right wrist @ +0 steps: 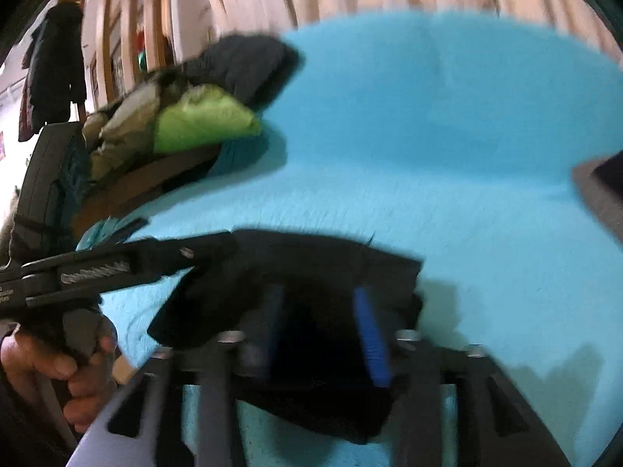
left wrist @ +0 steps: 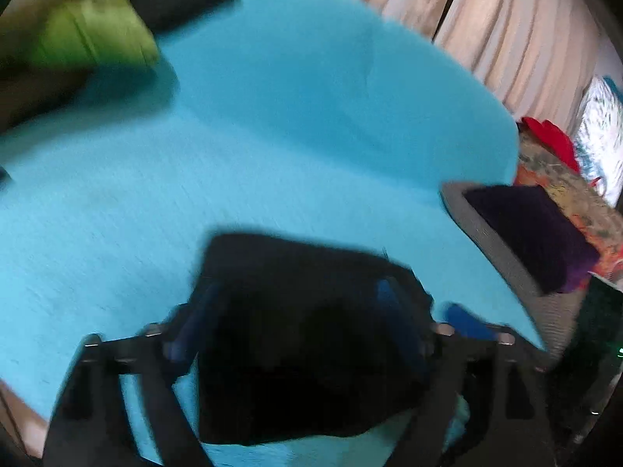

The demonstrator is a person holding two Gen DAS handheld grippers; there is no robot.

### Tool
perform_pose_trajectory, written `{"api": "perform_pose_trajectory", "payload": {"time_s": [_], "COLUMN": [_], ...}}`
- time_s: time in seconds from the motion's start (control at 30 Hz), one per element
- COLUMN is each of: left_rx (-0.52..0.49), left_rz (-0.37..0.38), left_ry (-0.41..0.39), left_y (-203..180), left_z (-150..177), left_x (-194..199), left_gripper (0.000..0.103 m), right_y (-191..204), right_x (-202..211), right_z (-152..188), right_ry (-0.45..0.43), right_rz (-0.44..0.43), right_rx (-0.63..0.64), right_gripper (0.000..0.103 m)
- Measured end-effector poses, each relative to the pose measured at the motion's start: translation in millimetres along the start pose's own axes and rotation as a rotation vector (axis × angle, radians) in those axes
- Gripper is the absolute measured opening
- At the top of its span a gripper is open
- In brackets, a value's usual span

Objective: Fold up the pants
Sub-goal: 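Open both tools off the folded pants bundle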

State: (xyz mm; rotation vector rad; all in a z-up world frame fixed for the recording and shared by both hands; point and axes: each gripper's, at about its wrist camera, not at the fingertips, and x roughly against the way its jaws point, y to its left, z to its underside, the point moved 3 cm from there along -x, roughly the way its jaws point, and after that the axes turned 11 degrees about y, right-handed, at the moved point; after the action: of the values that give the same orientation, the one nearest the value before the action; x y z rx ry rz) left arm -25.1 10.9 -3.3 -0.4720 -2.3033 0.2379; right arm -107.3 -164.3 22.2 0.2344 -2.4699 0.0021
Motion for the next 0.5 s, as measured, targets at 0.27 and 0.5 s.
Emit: {"api": "perform_pose_trajectory", "payload": {"time_s": [0.27, 0.5], "left_rx": [-0.050, -0.088], "left_rz": [-0.135, -0.211], "left_ry": [-0.029, -0.057], "left_y": [-2, -11], "left_z": [-2, 12], "left_x": [6, 21], "left_gripper": [0.083, 0.091], "right_y": [11, 12], "right_x": [28, 33], "right_z": [28, 41], "right_ry": [-0.050, -0.019], "right_rz": [0.069, 0.110], "right_rx": [0.013, -0.015], "right_gripper": [0.076, 0.078]}}
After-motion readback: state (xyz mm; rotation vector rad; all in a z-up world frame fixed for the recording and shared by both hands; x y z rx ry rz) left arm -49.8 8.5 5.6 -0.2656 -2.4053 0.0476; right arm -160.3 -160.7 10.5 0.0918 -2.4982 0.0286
